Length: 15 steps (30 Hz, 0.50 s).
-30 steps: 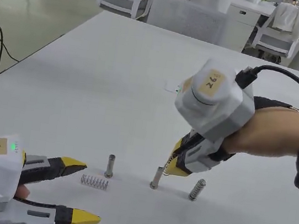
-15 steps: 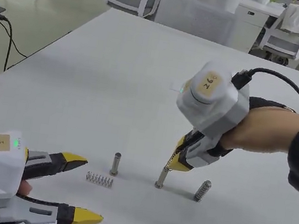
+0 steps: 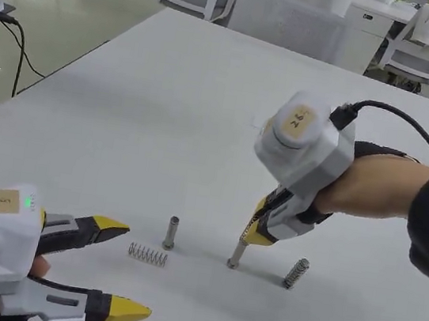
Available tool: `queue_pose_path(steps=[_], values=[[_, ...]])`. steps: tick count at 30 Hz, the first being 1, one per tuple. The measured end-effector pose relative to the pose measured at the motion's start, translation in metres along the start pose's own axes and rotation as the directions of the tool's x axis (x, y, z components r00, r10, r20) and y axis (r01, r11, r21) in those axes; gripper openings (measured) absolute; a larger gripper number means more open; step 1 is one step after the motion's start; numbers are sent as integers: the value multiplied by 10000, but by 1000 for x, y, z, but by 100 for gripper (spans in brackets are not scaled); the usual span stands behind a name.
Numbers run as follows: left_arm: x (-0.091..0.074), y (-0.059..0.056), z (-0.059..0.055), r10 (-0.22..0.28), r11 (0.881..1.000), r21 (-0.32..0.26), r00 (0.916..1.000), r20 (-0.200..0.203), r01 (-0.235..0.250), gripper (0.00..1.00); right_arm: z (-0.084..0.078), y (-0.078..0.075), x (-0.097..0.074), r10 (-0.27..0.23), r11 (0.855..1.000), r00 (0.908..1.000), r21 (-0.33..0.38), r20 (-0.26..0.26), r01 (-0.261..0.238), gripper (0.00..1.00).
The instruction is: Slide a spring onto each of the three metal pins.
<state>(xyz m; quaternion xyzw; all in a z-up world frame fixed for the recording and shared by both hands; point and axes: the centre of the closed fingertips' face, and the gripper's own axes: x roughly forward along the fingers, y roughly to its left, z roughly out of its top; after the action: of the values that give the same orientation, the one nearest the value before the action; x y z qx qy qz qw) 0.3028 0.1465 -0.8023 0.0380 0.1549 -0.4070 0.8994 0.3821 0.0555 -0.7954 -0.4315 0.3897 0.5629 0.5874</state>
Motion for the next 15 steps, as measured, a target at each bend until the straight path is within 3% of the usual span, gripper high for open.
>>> queue_pose_path(steps=[15], values=[[-1,1,1,-11,10000,41,10000,10,11,61,-8,2,23,179,9998,9993,134,-340,-175,8]])
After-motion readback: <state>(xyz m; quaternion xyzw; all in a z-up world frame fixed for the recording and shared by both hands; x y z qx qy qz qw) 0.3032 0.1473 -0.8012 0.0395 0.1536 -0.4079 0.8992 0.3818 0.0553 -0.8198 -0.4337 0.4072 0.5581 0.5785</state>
